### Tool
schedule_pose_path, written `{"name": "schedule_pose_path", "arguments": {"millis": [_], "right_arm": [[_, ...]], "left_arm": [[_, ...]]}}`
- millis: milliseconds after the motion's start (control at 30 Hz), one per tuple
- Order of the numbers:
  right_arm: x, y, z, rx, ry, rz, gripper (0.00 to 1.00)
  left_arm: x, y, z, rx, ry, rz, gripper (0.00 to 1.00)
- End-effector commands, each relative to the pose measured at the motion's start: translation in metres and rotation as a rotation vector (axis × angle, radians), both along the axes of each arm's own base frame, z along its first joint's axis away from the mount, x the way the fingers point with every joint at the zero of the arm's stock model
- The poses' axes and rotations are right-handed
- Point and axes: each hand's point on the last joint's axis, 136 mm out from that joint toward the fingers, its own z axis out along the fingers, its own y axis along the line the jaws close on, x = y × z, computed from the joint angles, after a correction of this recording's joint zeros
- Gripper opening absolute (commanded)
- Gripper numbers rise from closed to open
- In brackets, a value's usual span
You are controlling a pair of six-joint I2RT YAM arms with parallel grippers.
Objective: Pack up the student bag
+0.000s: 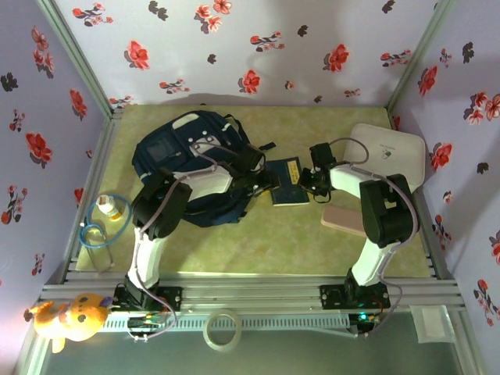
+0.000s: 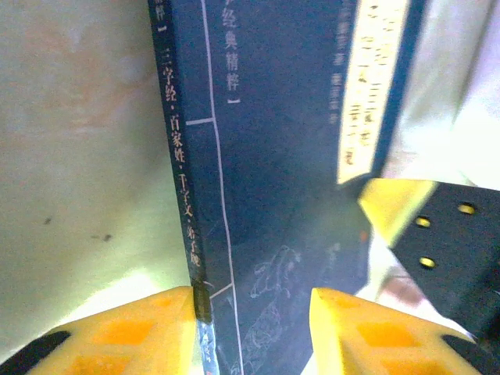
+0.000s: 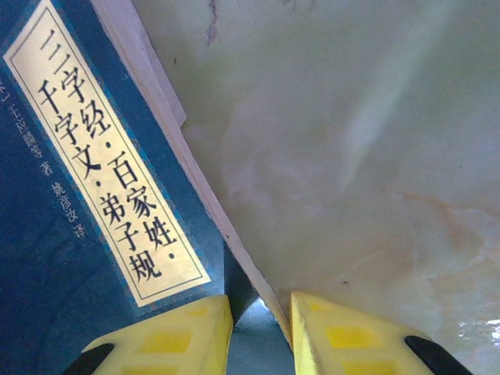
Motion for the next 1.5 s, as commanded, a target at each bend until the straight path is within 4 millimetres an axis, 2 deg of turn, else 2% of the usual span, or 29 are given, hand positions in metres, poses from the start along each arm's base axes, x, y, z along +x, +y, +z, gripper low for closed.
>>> {"name": "schedule_pose_path", "arguments": {"millis": [0,200,500,833,1067,1233,1433,1467], "right_arm": [[-0.026,0.005,-0.026,0.026,0.114,0.007,0.26],[-0.029,0.005,-0.033,0.030,0.131,-0.004,0.26],[-0.033,0.007,-0.038,0.038,0.147,-0.015,0.26],[-0.034,0.012,-0.039,0.065,0.152,-0.019,0.23],[-0.034,0.009,-0.037,0.047,0.143,-0.025,0.23],[-0.030,0.006,-0.026,0.031,0.105,-0.024,0.27],[-0.021,0.012,0.014,0.084,-0.033,0.003,0.40],[-0.020,0.014,0.023,0.106,-0.059,0.004,0.43]], "left_arm": [[0.000,-0.034,0.076,-0.262,-0.116,-0.070,0.41],[0.001,-0.035,0.058,-0.250,-0.082,-0.062,0.40],[0.000,-0.039,0.044,-0.239,-0.062,-0.076,0.40],[-0.006,-0.051,0.047,-0.266,-0.055,-0.158,0.37],[-0.006,-0.049,0.042,-0.250,-0.045,-0.150,0.29],[-0.003,-0.041,0.047,-0.224,-0.076,-0.123,0.19],[0.003,-0.025,0.068,-0.223,-0.164,-0.117,0.00],[0.004,-0.021,0.073,-0.228,-0.187,-0.119,0.00]]}}
